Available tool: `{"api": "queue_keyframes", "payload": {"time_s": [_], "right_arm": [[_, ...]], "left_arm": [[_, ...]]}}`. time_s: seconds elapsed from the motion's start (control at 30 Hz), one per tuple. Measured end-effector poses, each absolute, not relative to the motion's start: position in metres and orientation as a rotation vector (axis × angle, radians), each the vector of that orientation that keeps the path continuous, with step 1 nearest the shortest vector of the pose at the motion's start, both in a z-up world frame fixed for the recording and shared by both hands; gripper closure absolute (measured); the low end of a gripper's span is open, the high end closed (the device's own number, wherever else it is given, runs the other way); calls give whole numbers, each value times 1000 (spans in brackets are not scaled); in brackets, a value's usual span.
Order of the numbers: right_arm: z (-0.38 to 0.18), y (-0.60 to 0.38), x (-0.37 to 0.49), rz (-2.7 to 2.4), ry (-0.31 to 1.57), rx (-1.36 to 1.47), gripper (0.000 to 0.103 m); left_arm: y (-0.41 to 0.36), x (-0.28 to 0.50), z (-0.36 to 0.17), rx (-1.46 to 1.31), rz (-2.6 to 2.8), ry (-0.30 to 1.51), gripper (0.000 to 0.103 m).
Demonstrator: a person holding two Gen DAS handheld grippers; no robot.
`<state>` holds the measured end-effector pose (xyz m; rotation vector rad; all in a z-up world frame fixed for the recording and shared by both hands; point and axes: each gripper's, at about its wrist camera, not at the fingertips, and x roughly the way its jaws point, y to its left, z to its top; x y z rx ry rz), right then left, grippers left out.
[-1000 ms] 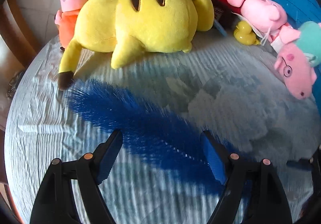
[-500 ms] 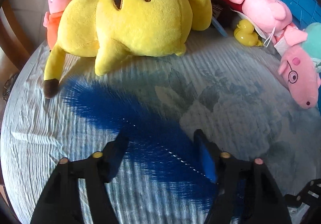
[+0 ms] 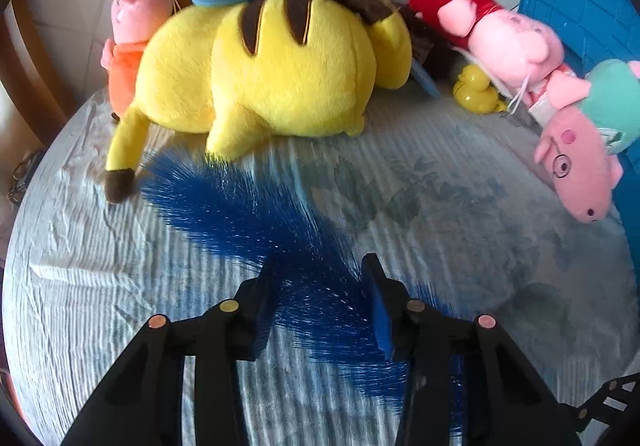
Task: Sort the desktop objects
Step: 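Carry the feather duster with the right gripper over the blue crate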
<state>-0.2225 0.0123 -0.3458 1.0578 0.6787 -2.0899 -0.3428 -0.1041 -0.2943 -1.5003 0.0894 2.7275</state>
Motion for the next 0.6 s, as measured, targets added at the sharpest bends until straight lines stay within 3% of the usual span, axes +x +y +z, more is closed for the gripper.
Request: {"api": "queue_keyframes", "payload": {"time_s": [0.4, 0.6], "right_arm": [[-283, 27, -193, -2194, 660, 961, 95], [-230, 41, -176, -2298, 680, 897, 95]], "left_arm": [[-94, -327, -214, -1272, 2749, 161, 62], [-70, -310, -147, -1074, 2748, 193, 62]]}}
